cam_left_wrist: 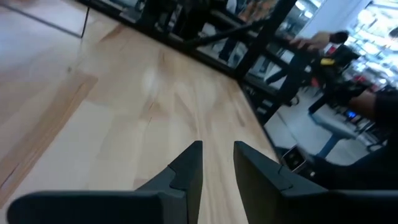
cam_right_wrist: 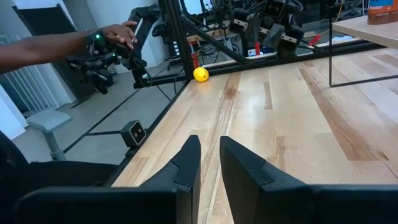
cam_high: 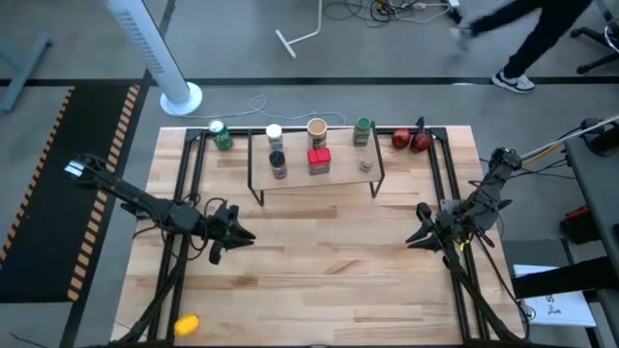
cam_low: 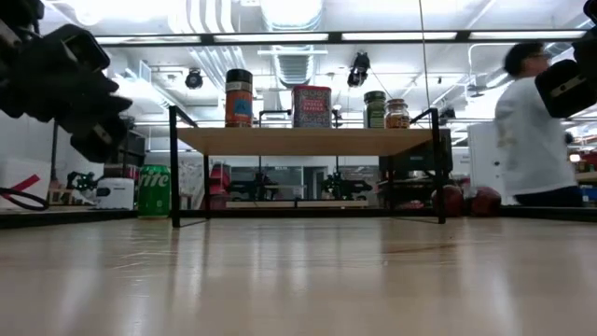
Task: Shelf spices
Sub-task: Return to Home Position
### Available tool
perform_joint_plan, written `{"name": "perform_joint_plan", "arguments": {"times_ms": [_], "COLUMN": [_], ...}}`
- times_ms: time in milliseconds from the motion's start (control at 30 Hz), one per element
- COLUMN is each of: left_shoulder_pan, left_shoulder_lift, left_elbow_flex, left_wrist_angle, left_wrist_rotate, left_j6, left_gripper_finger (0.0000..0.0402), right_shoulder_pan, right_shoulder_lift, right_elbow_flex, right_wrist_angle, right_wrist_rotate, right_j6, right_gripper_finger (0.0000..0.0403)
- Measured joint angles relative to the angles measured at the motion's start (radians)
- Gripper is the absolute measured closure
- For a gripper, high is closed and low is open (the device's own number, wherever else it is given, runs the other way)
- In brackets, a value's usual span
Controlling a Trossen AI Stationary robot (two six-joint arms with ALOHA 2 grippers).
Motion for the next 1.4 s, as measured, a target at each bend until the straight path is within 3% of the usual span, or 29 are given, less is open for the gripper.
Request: {"name": "perform_joint_plan", "arguments": {"times_ms": [233,733,967,1400], "left_shoulder_pan": [0.0,0.0,0.001,0.003], "left_shoulder_lift": [-0.093,-0.338,-0.422,-0.533], "left_elbow_flex": [0.0,0.0,0.0,-0.001], "left_wrist_angle": [-0.045,-0.373,-0.451,-0.453], "left_wrist_rotate": [0.0,0.001,0.001,0.003], "left_j6": [0.0,0.0,0.0,0.0], "left_gripper_finger": [0.0324,0.0324,0.0324,0.0324], "right_shoulder_pan": [0.0,-0.07,-0.173,-0.473], "right_shoulder_lift": [0.0,0.0,0.0,0.0], "right_elbow_flex": [0.0,-0.001,-0.001,-0.001], "right_wrist_angle": [0.0,0.0,0.0,0.0], "right_wrist_rotate": [0.0,0.0,0.0,0.001], "right_j6": [0.0,0.0,0.0,0.0], "right_gripper_finger": [0.0345,0.0325,0.034,0.0364]}}
